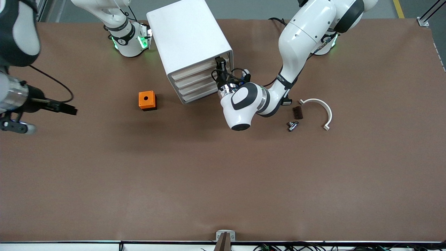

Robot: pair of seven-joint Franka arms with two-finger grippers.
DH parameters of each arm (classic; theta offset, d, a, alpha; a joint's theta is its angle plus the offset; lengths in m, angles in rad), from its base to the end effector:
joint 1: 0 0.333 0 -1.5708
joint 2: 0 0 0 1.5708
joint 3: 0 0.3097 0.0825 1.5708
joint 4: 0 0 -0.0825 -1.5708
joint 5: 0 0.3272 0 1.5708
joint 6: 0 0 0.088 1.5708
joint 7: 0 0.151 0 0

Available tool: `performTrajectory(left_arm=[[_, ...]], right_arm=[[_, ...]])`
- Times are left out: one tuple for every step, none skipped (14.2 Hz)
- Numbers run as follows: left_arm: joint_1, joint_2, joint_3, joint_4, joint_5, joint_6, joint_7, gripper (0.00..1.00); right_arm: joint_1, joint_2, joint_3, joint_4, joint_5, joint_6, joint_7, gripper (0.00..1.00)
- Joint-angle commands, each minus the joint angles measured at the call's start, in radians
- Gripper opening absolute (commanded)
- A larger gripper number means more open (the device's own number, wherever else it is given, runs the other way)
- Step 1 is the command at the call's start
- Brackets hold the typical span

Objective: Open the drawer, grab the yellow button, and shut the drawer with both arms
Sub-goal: 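Pull the drawer open with the left gripper while the right gripper approaches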

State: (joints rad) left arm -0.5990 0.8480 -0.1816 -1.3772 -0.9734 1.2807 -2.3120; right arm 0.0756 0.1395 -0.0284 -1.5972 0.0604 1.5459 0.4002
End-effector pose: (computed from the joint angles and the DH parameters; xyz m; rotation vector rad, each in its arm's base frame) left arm 0.3305 -0.4905 0.2660 -1.2516 -1.4819 1.3673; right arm 0.5178 0.0345 0.4909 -3.0640 0.5534 0.3099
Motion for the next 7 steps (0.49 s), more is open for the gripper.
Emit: performTrajectory(left_arm=[[0.025,0.011,-0.002,0.000,-0.053,-0.015,0.003,0.11],[0.037,0.013,-0.002,0.001,-0.060,-0.015,0.005,0.11],[0.050,0.017,-0.002,0.001,-0.070,-0.015,0.006,0.11],[0.064,0.020,-0.002,0.001,-0.073,-0.015,0.006,0.11],[0.074,0.023,-0.001,0.001,-0.073,-0.015,0.006,0.11],[0.090,0.028,-0.001,0.003,-0.073,-0.014,0.006,0.11],[0.103,0.029,-0.001,0.003,-0.073,-0.014,0.008,0.11]], right_arm=[[0.148,-0.011,-0.001,0.005,0.050,-0.004,0.333,1.00],[0.212,-0.011,-0.001,0.006,0.050,0.005,0.438,1.00],[0.272,-0.009,-0.001,0.003,0.050,0.026,0.542,1.00],[0.318,-0.009,-0.001,0.000,0.050,0.046,0.631,1.00],[0.369,-0.008,-0.001,-0.009,0.050,0.075,0.711,1.00],[0.407,-0.009,-0.001,-0.018,0.050,0.100,0.776,1.00],[0.453,-0.009,-0.001,-0.018,0.049,0.111,0.851,1.00]])
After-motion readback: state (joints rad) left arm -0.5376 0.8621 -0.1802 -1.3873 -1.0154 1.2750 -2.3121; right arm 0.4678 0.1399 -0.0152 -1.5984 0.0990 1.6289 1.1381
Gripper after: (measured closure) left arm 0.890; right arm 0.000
